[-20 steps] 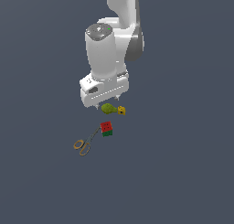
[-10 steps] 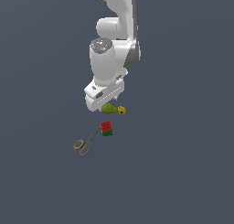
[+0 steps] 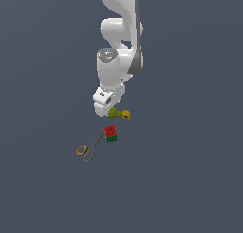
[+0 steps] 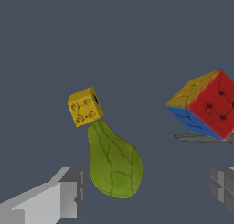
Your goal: Pick up a designated object from a clutter of objects.
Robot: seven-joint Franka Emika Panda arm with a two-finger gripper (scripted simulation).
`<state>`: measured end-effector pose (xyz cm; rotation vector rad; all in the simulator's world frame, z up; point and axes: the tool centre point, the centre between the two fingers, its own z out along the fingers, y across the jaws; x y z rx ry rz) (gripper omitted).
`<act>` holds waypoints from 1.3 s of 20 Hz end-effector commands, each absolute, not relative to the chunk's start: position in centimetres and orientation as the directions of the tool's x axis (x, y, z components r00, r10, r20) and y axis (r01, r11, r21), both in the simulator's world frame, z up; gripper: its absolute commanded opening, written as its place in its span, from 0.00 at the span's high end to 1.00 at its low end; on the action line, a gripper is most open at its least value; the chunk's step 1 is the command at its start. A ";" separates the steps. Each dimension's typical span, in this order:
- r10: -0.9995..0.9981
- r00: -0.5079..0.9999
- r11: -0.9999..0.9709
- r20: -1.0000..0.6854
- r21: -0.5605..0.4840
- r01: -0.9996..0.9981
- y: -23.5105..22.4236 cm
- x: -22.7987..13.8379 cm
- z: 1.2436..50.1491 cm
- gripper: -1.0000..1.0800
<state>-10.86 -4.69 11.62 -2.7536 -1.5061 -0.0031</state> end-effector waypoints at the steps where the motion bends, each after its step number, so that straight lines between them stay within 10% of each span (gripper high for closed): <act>1: 0.868 0.496 -0.496 0.003 -0.001 0.868 -4.7 -11.7 10.9 0.04; 26: 0.921 0.389 -0.389 -0.001 0.000 0.921 -4.8 -13.8 7.1 0.04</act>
